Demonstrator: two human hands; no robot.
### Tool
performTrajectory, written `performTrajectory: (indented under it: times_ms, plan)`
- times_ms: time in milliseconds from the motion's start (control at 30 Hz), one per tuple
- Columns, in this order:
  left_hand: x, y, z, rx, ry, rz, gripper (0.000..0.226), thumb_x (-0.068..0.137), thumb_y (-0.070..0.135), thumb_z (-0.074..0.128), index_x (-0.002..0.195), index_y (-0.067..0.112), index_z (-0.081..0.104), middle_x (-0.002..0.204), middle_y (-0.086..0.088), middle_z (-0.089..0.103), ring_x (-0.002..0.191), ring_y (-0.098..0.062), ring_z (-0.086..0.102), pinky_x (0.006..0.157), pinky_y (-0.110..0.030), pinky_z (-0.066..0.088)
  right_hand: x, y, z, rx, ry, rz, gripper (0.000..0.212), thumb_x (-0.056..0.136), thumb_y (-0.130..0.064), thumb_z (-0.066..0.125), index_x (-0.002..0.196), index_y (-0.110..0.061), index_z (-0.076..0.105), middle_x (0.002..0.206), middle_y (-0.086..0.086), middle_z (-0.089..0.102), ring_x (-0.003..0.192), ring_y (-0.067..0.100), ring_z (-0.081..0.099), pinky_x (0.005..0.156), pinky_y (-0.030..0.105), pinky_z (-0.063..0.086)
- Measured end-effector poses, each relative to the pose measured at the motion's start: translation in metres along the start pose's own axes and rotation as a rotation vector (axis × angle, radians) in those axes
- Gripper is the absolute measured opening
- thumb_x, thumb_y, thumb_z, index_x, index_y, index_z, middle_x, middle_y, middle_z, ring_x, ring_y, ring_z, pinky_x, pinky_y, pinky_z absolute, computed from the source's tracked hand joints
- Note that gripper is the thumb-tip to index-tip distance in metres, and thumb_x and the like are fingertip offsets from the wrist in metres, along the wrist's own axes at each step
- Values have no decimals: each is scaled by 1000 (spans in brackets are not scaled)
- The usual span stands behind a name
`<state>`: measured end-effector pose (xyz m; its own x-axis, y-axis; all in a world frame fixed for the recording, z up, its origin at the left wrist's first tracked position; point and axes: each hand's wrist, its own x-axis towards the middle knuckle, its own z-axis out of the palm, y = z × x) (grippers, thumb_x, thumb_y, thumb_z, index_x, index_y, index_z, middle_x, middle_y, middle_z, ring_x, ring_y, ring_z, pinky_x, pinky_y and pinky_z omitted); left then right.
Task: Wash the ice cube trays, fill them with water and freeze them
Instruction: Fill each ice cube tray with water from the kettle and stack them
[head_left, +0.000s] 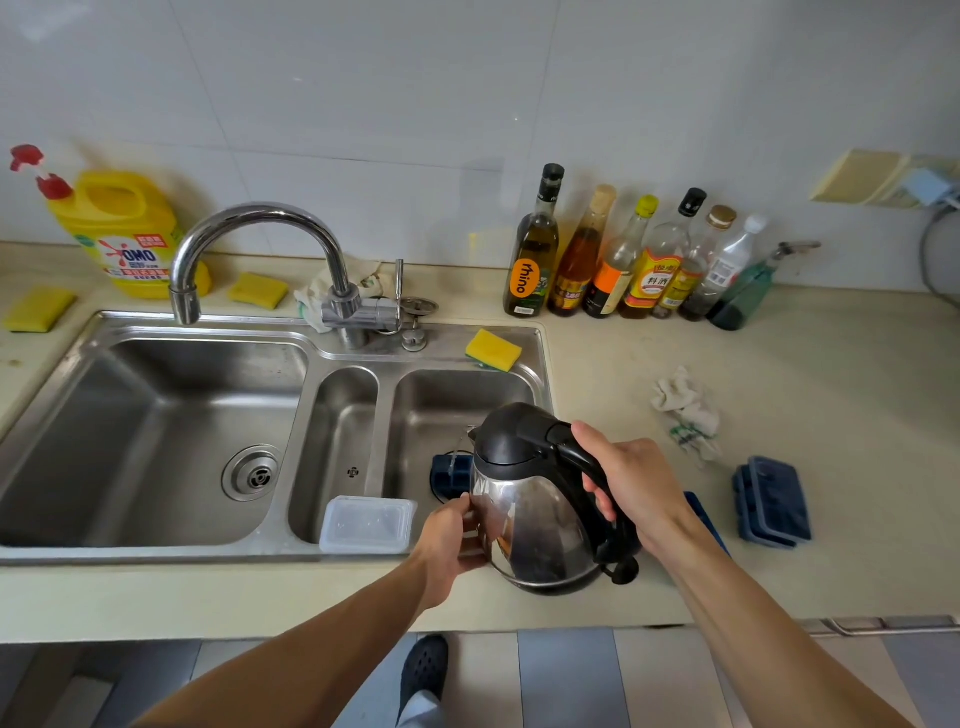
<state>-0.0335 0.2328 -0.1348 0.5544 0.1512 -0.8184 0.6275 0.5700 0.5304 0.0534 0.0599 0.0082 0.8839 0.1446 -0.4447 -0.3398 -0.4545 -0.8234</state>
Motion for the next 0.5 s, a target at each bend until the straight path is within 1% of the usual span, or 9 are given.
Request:
performTrajectory:
  times_ms: [67, 133, 200, 333, 367, 500]
  plan:
    - [0, -1, 1, -7, -1, -10, 38, 107, 34, 43, 116, 5, 65, 111, -20, 71, 104, -35, 68, 87, -46, 57, -1, 0, -1, -8, 6, 4, 61, 90, -55, 64, 43, -16, 64, 47, 2, 58, 38, 15, 46, 41, 22, 41]
    - [0, -3, 2, -10, -6, -10, 39, 107, 34, 42, 116, 4, 66, 110, -20, 72, 104, -36, 68, 90, -47, 57, -1, 0, -2, -11, 8, 5, 61, 90, -55, 65, 43, -15, 64, 47, 2, 58, 37, 16, 46, 41, 22, 41]
    - [0, -5, 2, -16, -6, -14, 38, 107, 33, 43, 115, 5, 67, 109, -19, 73, 104, -35, 68, 88, -47, 57, -2, 0, -4, -17, 2, 1, 61, 90, -55, 64, 43, -16, 64, 48, 3, 59, 38, 16, 46, 41, 22, 41]
    - [-1, -5, 2, -9, 3, -23, 37, 107, 34, 44, 113, 5, 67, 107, -18, 73, 101, -34, 68, 79, -42, 57, -3, -1, -4, -17, -2, -9, 61, 90, -54, 64, 43, -16, 64, 47, 2, 58, 37, 15, 46, 41, 23, 41]
    - [-1, -5, 2, -7, -2, -23, 37, 107, 34, 44, 114, 5, 67, 107, -18, 73, 102, -34, 68, 80, -42, 57, -4, -1, -4, -17, -1, -7, 61, 90, -54, 64, 43, -16, 64, 47, 2, 57, 37, 15, 46, 41, 23, 41]
    - [-1, -6, 2, 10, -9, -33, 38, 106, 34, 45, 118, 5, 66, 113, -19, 71, 107, -36, 67, 95, -48, 55, -6, 0, -5, -5, 4, -1, 61, 91, -53, 65, 43, -16, 64, 48, 3, 58, 38, 15, 46, 41, 22, 41]
